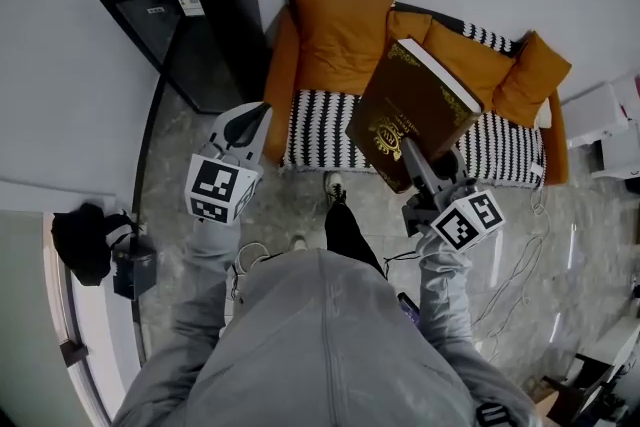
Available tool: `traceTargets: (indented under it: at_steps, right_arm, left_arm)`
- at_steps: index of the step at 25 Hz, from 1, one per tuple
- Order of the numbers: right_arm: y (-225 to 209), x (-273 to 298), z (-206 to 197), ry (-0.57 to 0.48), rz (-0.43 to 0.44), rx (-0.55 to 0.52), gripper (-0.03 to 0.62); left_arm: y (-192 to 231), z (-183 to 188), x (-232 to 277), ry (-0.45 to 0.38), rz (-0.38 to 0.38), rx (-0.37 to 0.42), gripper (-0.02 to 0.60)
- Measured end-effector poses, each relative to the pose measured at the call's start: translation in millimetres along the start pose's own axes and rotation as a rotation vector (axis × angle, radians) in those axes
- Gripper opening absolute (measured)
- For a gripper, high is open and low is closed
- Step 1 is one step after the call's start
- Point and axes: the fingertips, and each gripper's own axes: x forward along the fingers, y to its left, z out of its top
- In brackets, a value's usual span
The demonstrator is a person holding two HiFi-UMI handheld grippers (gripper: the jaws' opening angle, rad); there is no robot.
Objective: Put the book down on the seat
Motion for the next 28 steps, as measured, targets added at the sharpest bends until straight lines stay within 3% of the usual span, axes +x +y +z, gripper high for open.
traceTargets:
  at_steps: [8,15,28]
  right_arm:
    - [-42,71,-6,0.052,0.095,0.050,0.238]
    - [-78,115,-29,0.115,0.128,0.091,0.238]
    - [-129,157,-109,0.230,0.148,0.195,0.238]
  left_arm:
    - [30,-15,49,0.040,0.023,-0.022,0.026]
    - [44,-31,89,0.095,0.043,-0.005,0.026]
    - [49,-102,127,0.199,0.099,-0.117,0.026]
